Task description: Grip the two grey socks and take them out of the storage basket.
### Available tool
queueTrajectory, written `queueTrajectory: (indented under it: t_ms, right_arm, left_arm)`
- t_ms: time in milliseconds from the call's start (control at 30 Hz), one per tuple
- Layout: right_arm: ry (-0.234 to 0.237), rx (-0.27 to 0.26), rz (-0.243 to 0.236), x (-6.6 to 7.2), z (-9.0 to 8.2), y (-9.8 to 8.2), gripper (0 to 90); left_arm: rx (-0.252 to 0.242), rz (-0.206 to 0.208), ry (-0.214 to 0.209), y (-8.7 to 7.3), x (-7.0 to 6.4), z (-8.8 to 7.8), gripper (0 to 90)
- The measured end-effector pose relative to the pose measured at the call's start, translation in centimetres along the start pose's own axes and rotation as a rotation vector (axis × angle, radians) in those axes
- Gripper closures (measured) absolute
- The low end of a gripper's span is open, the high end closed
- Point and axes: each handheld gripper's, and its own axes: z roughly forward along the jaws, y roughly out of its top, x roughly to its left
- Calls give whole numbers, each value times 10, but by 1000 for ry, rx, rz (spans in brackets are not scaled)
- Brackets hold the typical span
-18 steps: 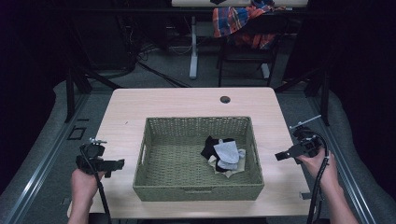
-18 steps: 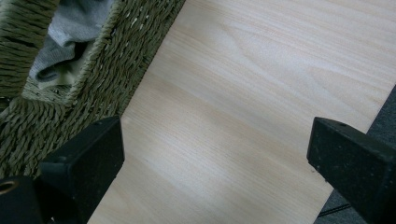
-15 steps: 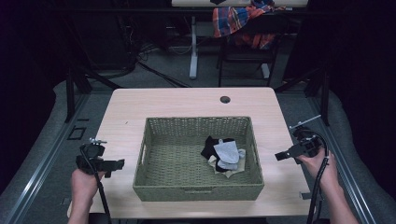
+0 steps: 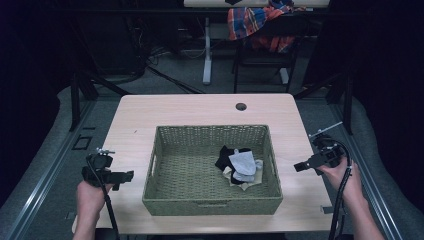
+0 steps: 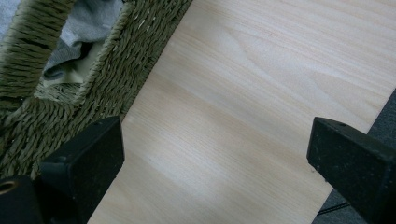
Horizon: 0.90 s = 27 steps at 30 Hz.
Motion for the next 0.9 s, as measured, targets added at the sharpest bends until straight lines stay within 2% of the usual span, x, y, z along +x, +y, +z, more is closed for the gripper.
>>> queueTrajectory:
  t_ms: [133, 167, 300, 333, 400, 533, 667, 700, 867, 900]
  right_arm:
    - [2, -13, 5, 2, 0, 1, 37]
    - [3, 10, -16, 2, -2, 3, 37]
    - [-20, 3, -28, 5, -4, 7, 38]
    - [-4, -17, -18, 6, -3, 7, 38]
    - [-14, 6, -37, 5, -6, 9, 38]
    - [-9, 12, -41, 7, -7, 10, 38]
    - [-11, -9, -39, 12, -11, 13, 39]
    - [-9, 13, -65, 12, -14, 16, 39]
    - [3, 2, -60, 17, -15, 20, 39]
    - [-2, 11, -78, 18, -18, 22, 38]
  left_arm:
    - [-3, -1, -1, 0, 1, 0, 2]
    - [-6, -1, 1, 0, 0, 0, 2]
    - [-2, 0, -2, 0, 0, 0, 2]
    - [-2, -1, -1, 0, 0, 0, 2]
    - [-3, -1, 1, 0, 0, 0, 2]
    - [-2, -1, 0, 0, 0, 0, 2]
    - [-1, -1, 0, 0, 0, 0, 2]
    - [-1, -1, 1, 0, 0, 0, 2]
    - [-1, -1, 0, 0, 0, 0, 2]
    - [-1, -2, 0, 0, 0, 0, 2]
